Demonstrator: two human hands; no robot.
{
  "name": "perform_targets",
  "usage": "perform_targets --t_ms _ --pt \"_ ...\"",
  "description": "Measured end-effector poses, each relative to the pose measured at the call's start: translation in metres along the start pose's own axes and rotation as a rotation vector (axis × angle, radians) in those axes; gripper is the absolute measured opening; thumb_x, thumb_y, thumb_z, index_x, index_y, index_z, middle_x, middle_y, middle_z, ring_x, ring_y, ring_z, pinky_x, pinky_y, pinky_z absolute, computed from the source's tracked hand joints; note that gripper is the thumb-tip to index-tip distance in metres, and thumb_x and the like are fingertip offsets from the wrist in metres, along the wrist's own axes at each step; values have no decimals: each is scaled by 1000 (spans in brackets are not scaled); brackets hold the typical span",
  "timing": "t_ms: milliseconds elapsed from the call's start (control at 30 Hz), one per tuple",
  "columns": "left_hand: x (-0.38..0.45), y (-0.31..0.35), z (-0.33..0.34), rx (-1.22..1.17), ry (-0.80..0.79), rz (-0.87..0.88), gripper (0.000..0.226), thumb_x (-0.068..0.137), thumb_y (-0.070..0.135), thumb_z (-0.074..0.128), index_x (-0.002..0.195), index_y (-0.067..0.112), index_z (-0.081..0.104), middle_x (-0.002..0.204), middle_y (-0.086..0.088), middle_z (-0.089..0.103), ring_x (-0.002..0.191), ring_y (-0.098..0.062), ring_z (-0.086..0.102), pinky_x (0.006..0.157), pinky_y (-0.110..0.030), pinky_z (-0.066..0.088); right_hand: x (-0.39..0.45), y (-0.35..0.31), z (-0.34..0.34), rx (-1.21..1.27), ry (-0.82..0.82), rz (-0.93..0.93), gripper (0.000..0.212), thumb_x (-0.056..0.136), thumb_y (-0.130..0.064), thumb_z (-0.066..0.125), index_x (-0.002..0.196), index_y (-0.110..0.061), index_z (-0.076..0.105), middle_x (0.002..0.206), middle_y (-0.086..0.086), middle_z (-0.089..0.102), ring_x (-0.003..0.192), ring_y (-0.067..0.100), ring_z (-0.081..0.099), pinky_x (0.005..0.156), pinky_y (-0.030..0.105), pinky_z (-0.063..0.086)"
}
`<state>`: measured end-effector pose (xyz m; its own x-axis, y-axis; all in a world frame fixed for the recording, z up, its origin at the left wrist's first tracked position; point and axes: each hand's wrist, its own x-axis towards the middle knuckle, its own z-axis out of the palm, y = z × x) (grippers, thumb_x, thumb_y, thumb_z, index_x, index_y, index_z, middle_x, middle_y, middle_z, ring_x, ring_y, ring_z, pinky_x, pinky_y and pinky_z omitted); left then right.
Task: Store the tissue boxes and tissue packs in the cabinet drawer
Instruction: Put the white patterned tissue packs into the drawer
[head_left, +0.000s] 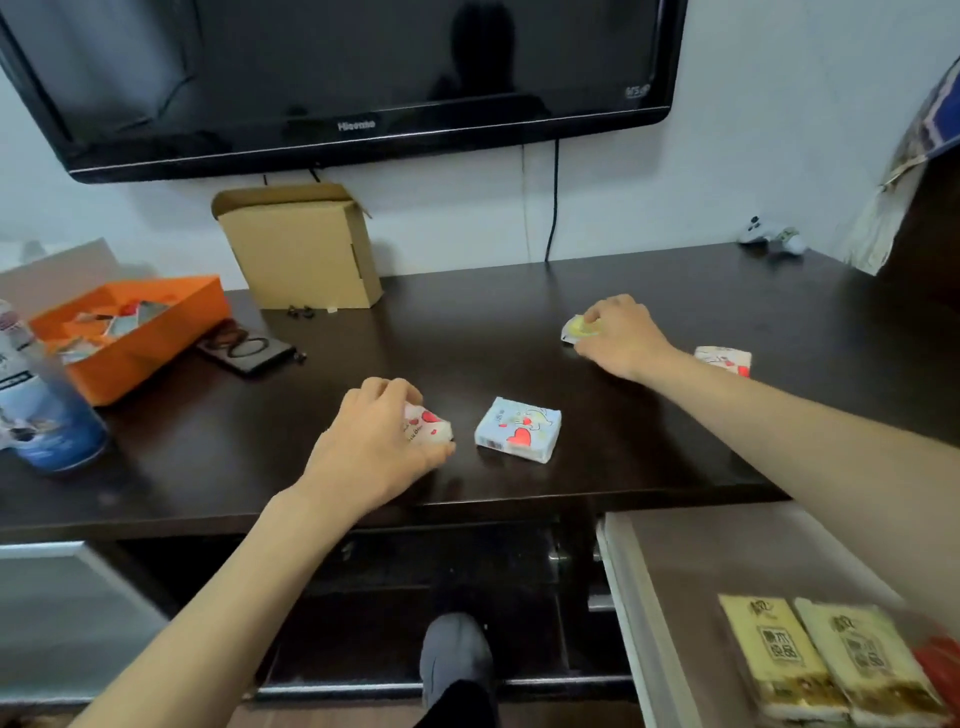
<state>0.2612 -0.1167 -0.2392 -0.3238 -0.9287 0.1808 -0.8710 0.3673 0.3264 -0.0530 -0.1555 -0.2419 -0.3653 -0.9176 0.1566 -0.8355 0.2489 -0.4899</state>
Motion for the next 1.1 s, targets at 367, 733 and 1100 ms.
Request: perform_targets --t_ms 367,733,1100 --pt "14 -15 6 -25 -93 -58 48 75 51 75 114 30 57 123 0 55 115 -21 50 90 -36 45 -20 4 -1 -79 -132 -171 18 87 -36 75 98 -27 65 129 7 51 116 27 55 90 37 44" --pt "9 -9 7 13 -115 -98 75 69 77 63 128 32 51 131 -3 46 122 -26 43 92 -43 45 -77 13 -31 -18 -293 -198 22 74 -42 85 83 -29 69 98 0 57 84 9 49 67 30 38" --pt "-10 -5 -13 241 -154 -40 66 71 67 69 122 28 55 119 0 62 104 -26 58 73 -37 45 -105 23 -27 -54 -197 -246 26 79 -53 80 85 -39 59 95 -20 49 101 13 48 78 32 38"
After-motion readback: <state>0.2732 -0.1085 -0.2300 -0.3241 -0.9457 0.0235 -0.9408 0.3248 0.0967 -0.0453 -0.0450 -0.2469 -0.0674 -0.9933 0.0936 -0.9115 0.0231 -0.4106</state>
